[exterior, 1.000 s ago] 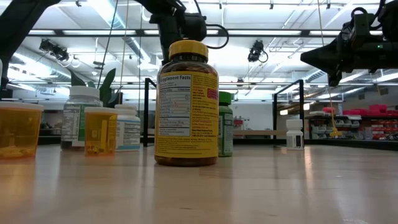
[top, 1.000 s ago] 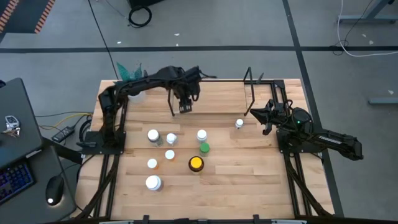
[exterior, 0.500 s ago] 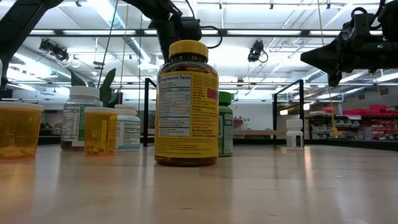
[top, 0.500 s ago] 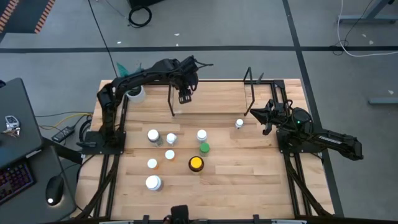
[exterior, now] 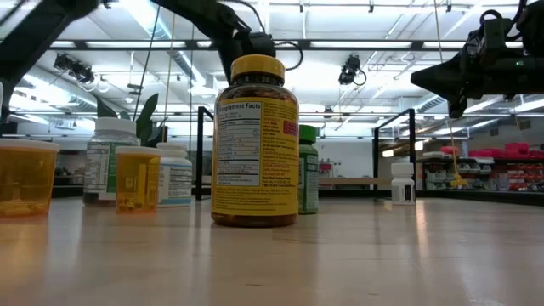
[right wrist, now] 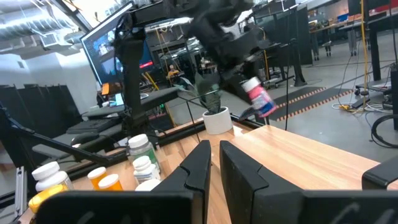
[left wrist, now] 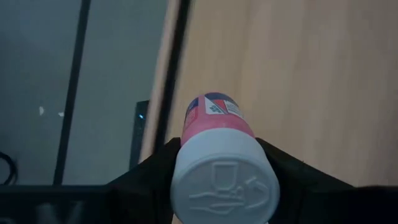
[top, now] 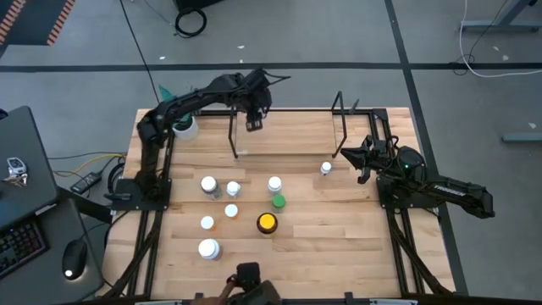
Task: Pick and place medicine bottles onto shelf by color
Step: Put the pink pill bottle on the shelf
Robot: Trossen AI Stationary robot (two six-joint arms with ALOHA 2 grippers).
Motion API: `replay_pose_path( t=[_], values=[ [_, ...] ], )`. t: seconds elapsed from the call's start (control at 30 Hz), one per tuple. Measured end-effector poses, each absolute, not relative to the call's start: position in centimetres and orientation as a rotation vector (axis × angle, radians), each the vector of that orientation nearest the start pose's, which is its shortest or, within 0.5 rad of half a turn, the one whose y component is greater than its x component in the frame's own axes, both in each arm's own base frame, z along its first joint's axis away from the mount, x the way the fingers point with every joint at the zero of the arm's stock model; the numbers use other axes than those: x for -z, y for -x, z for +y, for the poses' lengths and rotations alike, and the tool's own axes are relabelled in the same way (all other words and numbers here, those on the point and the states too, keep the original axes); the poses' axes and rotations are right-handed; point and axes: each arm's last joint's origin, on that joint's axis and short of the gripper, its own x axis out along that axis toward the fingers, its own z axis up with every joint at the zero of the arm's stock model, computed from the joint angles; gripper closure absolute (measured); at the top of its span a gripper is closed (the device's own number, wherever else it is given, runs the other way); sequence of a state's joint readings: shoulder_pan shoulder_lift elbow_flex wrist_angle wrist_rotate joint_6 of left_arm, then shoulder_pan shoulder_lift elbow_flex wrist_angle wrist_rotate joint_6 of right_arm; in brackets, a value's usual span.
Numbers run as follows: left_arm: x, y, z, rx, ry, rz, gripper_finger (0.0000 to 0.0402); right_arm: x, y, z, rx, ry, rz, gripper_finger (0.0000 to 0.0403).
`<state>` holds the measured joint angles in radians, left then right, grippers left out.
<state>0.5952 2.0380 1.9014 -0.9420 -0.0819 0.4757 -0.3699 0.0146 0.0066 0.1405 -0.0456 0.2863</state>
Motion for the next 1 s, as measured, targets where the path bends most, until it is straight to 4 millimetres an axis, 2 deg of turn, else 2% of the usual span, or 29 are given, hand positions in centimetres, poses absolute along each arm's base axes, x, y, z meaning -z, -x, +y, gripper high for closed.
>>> replay_pose_path(
  t=[0.23, 0.4, 0.8, 1.0],
  values=[
    [-28.1, -37.8, 26.8, -0.277, -0.137, 1.254, 0.0220, -17.8, -9.1, -3.4, 0.303, -0.256, -0.176, 0.0361],
    [-28.3, -36.5, 28.2, -0.287, -0.083, 1.252, 0.0219, -17.8, -9.1, -3.4, 0.303, -0.256, -0.175, 0.0361],
    [-26.6, -35.6, 27.7, -0.348, 0.123, 1.349, 0.0219, -17.8, -9.1, -3.4, 0.303, -0.256, -0.175, 0.0361],
    [-26.4, -35.7, 27.7, -0.356, 0.106, 1.359, 0.0219, -17.8, -9.1, -3.4, 0.303, -0.256, -0.175, 0.0361]
  ],
)
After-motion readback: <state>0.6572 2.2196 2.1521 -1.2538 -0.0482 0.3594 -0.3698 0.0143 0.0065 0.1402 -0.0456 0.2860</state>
